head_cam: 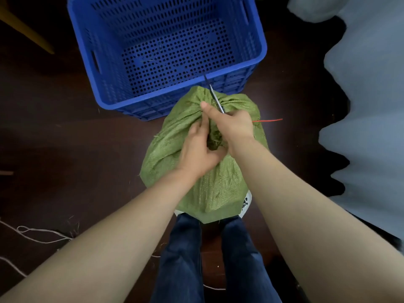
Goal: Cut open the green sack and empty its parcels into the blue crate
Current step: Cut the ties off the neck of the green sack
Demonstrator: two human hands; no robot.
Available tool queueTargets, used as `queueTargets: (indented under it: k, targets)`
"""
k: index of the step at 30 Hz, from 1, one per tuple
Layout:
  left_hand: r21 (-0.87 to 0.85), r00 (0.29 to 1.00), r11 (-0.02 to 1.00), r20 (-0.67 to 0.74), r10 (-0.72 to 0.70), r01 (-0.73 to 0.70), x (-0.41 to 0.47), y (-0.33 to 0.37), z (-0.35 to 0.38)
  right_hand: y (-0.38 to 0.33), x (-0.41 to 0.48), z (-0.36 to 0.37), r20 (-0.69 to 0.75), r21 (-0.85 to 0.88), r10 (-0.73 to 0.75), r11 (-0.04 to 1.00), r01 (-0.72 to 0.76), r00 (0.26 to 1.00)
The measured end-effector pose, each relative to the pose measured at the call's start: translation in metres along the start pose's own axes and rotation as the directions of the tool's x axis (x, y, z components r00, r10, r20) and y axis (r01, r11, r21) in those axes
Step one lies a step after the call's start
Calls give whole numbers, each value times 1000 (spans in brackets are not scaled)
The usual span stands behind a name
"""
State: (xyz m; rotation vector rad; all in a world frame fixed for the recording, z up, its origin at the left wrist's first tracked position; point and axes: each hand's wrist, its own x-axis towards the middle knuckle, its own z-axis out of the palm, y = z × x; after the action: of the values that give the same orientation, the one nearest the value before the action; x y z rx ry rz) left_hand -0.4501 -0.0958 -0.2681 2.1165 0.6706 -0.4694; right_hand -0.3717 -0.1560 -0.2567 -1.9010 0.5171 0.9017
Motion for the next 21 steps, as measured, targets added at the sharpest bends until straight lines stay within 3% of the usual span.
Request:
queueTargets:
  k: [5, 6, 8, 10, 12, 13, 15, 16, 18, 21]
  targets:
    - [-428, 995, 899, 76, -61, 88, -15, 7, 4, 16, 14, -7, -29, 78, -43, 996, 45, 999]
    - [-411, 996, 908, 30, -79, 85, -17, 7, 2, 19, 14, -10, -11, 128, -31, 991, 32, 999]
    - [-313, 972, 948, -197, -130, 64, -21, 10, -5, 24, 15, -15, 46, 233, 20, 972, -30, 999]
    - [-333, 860, 942, -470, -199, 37, -22, 12, -19, 29, 17, -19, 88, 298, 68, 950, -91, 994]
    - [-470, 790, 883, -538, -295, 9, -19, 12, -34, 33, 16, -22, 122, 323, 120, 934, -153, 985]
    - [-523, 828, 850, -451, -333, 56, -17, 13, -38, 34, 15, -23, 138, 337, 143, 924, -182, 980]
    - [-447, 915, 838, -92, -392, 314, -12, 20, -35, 37, 14, -23, 178, 398, 163, 890, -222, 971]
    - [-382, 897, 817, 85, -434, 432, -8, 23, -31, 40, 15, -23, 196, 423, 162, 876, -232, 967]
    - [-382, 826, 733, 290, -483, 562, -1, 30, -24, 45, 16, -23, 226, 452, 156, 858, -245, 962]
    - [-465, 777, 623, 348, -525, 629, 10, 33, -13, 46, 12, -29, 285, 497, 120, 830, -254, 951]
